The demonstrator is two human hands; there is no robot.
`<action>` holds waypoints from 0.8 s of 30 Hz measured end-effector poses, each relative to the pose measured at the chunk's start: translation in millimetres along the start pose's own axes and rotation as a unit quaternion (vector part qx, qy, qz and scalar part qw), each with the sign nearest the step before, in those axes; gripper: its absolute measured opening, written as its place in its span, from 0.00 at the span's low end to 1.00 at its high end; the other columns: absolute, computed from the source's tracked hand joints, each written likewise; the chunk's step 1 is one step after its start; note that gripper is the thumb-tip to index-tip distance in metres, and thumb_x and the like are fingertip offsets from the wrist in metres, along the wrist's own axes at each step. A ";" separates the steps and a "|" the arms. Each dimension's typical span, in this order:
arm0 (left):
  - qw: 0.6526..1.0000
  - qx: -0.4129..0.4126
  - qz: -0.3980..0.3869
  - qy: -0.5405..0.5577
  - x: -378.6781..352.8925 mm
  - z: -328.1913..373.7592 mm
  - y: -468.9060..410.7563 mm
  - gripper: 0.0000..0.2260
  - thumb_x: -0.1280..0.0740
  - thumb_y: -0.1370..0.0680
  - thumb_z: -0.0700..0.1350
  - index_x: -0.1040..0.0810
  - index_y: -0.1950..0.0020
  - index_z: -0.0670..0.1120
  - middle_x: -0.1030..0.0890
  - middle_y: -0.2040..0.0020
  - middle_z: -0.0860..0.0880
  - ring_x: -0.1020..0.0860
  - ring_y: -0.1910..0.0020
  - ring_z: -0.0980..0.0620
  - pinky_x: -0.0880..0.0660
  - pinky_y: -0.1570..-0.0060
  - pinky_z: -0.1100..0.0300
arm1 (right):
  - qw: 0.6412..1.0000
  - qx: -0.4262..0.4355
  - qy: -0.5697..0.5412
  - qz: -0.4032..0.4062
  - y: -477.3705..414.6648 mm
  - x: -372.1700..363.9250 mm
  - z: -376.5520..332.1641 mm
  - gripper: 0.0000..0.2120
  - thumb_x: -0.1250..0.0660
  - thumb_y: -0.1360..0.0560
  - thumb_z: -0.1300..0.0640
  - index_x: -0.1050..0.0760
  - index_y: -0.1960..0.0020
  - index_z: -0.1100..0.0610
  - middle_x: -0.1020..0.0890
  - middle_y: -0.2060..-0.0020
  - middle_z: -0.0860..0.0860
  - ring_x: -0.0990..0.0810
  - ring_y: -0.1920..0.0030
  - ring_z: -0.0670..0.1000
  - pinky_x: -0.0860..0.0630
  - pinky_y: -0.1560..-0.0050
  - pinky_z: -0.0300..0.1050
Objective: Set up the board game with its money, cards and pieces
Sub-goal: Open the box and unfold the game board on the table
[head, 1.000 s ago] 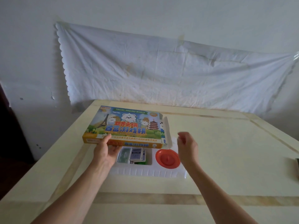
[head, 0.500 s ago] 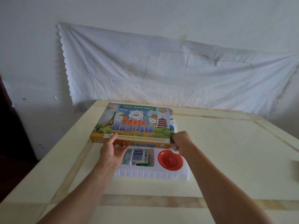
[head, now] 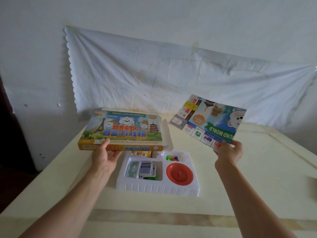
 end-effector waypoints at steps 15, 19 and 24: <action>0.992 0.053 -0.045 -0.106 -68.8 -43.9 -22.3 0.18 0.31 0.26 0.41 0.28 0.37 0.45 0.20 0.47 0.42 0.22 0.51 0.47 0.23 0.61 0.56 | 0.978 -0.075 0.052 -0.190 28.3 -90.0 34.5 0.06 0.41 0.21 0.63 0.30 0.46 0.57 0.18 0.56 0.56 0.18 0.58 0.53 0.19 0.58 0.52; 0.992 0.066 -0.019 -0.102 -76.2 -42.6 -53.8 0.07 0.34 0.24 0.41 0.27 0.48 0.44 0.22 0.57 0.44 0.24 0.59 0.50 0.26 0.61 0.59 | 0.984 -0.048 0.067 -0.160 3.7 -103.9 39.4 0.05 0.41 0.21 0.63 0.31 0.48 0.57 0.18 0.56 0.57 0.18 0.63 0.51 0.20 0.66 0.46; 0.954 -0.012 0.042 -0.296 -69.1 -33.9 -105.8 0.19 0.27 0.29 0.38 0.26 0.41 0.38 0.18 0.52 0.40 0.21 0.64 0.49 0.25 0.67 0.58 | 0.979 -0.042 0.105 -0.169 -23.5 -119.1 58.0 0.04 0.41 0.21 0.64 0.30 0.48 0.58 0.18 0.55 0.58 0.18 0.61 0.52 0.20 0.66 0.46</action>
Point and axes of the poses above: each hand's wrist, its own y-axis away from the middle knuckle, its own x-axis out of the back of the hand, z = x × y, the point moved 5 cm from there along -y, towards the middle knuckle
